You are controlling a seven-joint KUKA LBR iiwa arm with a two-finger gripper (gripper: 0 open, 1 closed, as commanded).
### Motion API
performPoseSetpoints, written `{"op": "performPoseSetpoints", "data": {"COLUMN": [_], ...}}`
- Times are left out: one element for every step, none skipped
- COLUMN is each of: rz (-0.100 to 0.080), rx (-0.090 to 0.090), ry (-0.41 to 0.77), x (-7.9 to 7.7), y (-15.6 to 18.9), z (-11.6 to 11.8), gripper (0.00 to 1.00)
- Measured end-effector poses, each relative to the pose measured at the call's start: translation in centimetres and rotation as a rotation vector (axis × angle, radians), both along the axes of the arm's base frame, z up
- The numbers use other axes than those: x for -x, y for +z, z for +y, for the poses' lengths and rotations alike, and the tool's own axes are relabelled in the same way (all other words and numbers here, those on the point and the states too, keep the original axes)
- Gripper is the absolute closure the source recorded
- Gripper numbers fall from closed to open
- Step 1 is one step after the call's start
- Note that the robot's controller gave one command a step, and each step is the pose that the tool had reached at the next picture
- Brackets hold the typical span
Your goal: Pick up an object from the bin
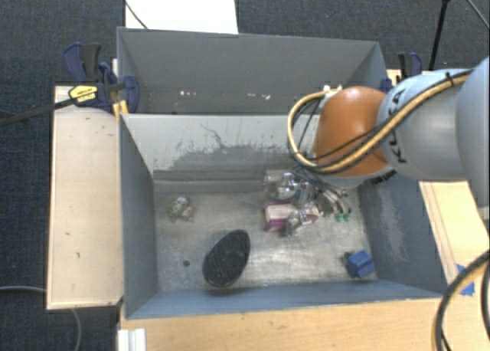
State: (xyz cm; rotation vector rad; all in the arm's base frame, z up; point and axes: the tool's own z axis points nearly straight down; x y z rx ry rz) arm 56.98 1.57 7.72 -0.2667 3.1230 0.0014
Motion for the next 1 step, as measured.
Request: {"op": "performPoseSetpoints", "data": {"rz": [-0.002], "rx": [0.002], "ry": [0.270], "x": [0.33], "y": [15.78], "z": [2.64], "gripper": [1.00]}}
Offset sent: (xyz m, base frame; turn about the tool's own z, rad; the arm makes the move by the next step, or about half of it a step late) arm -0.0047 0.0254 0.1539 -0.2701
